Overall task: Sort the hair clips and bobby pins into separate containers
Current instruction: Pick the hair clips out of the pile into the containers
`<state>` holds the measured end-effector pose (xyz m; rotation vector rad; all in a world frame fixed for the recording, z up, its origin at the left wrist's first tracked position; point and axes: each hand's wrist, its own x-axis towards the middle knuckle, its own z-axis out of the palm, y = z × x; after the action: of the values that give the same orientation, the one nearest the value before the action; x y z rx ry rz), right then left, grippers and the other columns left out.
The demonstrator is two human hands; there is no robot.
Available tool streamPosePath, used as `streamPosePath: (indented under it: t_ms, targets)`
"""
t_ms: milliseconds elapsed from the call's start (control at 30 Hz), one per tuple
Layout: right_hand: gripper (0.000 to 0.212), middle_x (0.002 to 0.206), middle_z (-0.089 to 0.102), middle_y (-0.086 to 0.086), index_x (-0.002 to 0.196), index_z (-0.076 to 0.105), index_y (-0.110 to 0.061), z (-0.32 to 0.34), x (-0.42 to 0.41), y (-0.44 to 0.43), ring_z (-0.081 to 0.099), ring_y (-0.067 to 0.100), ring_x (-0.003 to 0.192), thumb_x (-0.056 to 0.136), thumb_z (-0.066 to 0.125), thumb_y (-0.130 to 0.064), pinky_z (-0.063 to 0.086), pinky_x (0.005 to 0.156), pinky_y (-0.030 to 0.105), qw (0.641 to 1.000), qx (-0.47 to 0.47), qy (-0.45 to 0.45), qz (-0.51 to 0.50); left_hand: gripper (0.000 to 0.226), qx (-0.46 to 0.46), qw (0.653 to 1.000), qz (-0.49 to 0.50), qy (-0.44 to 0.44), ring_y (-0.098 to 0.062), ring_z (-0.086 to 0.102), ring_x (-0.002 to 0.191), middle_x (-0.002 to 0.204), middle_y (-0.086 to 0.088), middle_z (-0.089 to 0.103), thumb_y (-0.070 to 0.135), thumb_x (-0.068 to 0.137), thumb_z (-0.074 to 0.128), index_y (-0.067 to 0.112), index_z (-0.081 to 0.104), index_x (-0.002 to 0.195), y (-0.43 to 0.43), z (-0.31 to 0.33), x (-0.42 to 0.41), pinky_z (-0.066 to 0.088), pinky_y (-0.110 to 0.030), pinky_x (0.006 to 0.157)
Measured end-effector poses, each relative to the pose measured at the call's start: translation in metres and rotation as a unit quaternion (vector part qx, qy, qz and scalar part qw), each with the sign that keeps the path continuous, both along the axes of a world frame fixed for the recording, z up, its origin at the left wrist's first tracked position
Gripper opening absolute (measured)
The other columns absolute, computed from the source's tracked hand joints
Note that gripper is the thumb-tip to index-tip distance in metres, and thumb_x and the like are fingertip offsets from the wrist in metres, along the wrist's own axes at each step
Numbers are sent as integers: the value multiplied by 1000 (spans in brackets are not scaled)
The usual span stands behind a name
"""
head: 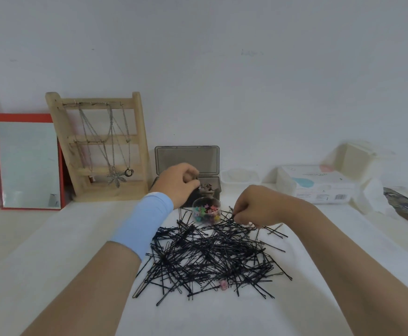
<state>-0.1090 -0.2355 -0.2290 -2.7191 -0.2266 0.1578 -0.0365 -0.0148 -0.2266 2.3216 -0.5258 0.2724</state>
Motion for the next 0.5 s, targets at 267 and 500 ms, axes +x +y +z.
streamPosePath:
  t_ms: [267, 500]
  targets:
    - [5, 71, 63, -16, 85, 77, -30, 3, 35, 33, 56, 5, 64, 82, 74, -29, 38, 54, 20, 992, 27, -124, 2, 27, 26, 999, -3, 40, -10, 61, 106, 114, 10, 68, 20, 94, 63, 26, 65, 120, 14, 3, 41, 45, -29, 95]
    - [27, 87, 67, -9, 110, 74, -26, -5, 43, 41, 60, 12, 83, 83, 75, -27, 40, 64, 17, 991, 14, -128, 28, 16, 55, 997, -51, -2, 6, 55, 77, 85, 22, 63, 23, 89, 68, 39, 65, 91, 19, -14, 11, 40, -14, 69]
